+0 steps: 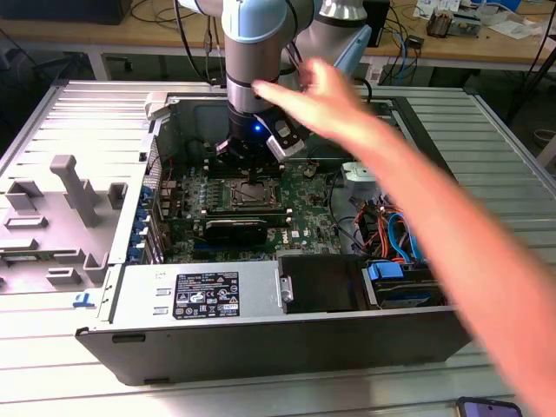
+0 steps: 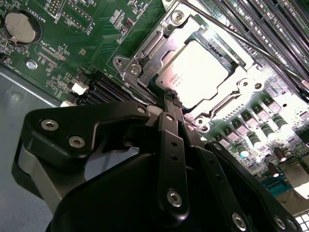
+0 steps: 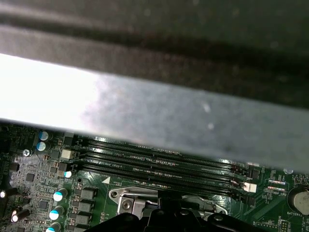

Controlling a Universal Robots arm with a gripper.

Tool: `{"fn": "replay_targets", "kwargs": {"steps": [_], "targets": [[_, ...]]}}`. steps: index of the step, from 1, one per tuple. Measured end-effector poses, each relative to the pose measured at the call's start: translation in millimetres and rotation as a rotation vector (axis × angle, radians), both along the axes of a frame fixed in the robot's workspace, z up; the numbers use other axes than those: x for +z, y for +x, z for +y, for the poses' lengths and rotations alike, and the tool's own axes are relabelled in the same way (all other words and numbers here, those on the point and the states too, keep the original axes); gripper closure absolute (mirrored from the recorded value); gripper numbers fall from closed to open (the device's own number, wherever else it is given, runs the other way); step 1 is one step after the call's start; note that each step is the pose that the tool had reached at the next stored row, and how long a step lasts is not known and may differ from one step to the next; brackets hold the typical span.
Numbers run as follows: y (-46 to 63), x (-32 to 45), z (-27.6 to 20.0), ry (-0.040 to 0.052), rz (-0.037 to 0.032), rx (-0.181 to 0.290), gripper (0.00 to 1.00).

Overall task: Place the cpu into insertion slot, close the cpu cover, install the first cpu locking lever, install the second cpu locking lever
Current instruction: 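Install the second cpu locking lever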

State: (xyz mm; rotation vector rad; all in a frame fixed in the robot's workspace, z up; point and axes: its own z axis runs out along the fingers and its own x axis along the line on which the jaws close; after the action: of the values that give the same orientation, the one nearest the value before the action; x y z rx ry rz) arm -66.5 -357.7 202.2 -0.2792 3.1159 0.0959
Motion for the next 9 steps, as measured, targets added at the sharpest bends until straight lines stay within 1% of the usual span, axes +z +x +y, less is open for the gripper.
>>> {"fn": "replay_targets", "kwargs": {"steps": [9], "targets": [[0.0,0.0,0.0,0.0,0.0,0.0,0.89]]}}
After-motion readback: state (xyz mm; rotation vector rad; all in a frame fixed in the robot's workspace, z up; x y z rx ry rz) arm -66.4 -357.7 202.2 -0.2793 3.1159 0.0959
